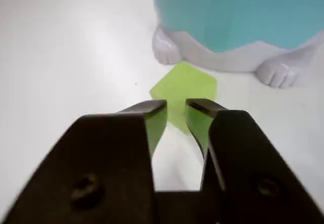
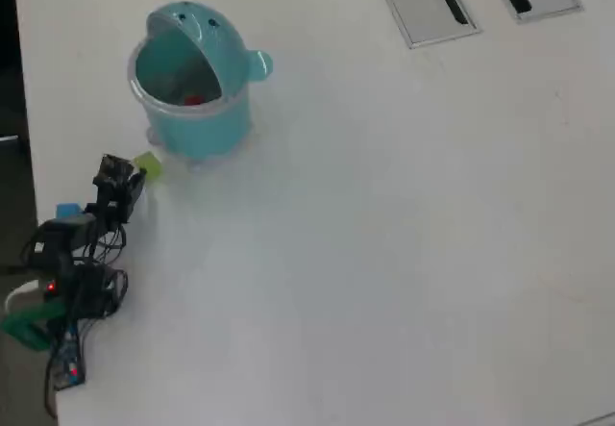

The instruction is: Grasp RGB lego blocks and put them in the bin one by one.

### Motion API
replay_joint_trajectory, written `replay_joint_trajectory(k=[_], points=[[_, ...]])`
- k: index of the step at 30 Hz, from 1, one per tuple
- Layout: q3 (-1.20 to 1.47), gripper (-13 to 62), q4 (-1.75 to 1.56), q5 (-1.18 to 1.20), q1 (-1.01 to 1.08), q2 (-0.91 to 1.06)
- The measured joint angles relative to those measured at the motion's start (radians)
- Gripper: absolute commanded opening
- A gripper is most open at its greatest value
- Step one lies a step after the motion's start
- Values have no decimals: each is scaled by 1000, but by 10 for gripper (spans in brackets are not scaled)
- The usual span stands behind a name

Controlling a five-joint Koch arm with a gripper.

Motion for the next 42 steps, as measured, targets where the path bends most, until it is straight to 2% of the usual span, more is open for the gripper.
replay_joint_trajectory(k=[3,15,17,21,37,42], points=[[2,132,18,-52,12,17],[2,172,69,-183,5,31],[-2,202,77,-215,3,31],[-51,202,91,-301,3,26],[-167,202,94,-341,55,-87],[-166,257,94,-341,78,-107]])
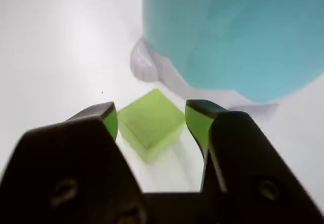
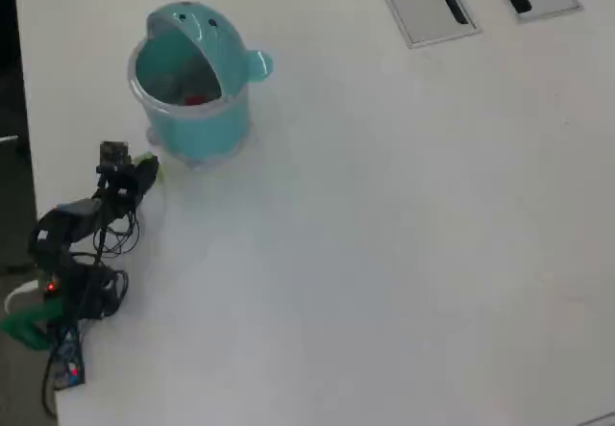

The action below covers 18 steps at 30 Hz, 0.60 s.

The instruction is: Grasp RGB lego blocks and put them in the bin one by one.

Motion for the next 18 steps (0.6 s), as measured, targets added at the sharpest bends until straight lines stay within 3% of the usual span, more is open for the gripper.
replay_joint_trajectory(k=[18], points=[[-80,293,15,0,11,-176]])
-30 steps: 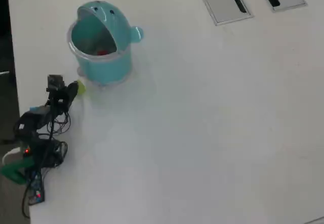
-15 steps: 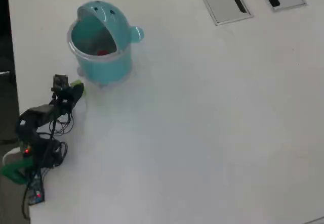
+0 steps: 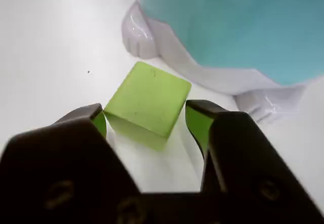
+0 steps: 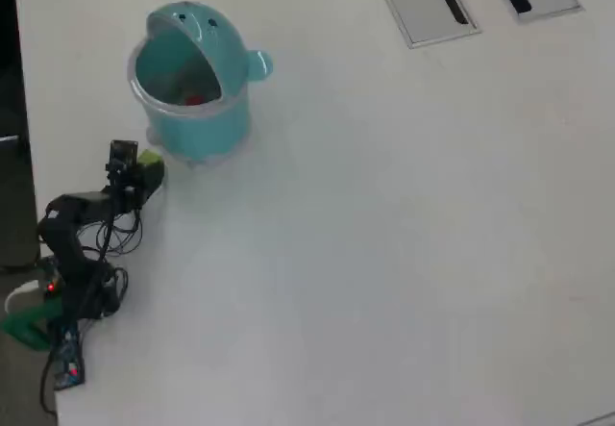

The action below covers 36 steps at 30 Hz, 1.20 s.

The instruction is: Grasp RGB lego blocks and put them in the bin one by one.

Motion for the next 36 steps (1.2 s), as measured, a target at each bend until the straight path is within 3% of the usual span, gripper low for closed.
replay_joint_trajectory(k=[14,19,23,26,36], points=[[-86,283,0,-2,-6,-121],[-86,134,-5,2,-9,-126],[-84,123,-15,29,-32,-127],[-72,54,-20,52,-51,-124],[25,47,-38,107,-66,37]])
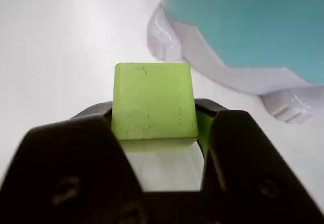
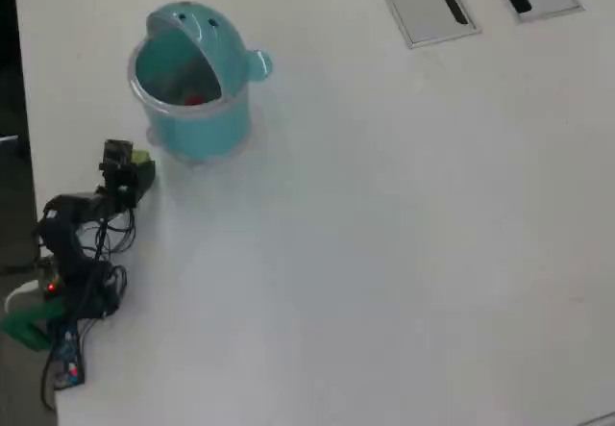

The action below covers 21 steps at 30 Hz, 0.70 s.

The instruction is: Grasp RGB lego blocks and put them in the bin one by one.

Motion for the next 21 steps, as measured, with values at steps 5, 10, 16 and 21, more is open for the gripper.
replay_joint_trajectory(k=[5,10,16,21], points=[[44,47,67,91,26,186],[55,47,193,121,46,393],[58,36,400,129,52,588],[-247,-25,663,201,46,686]])
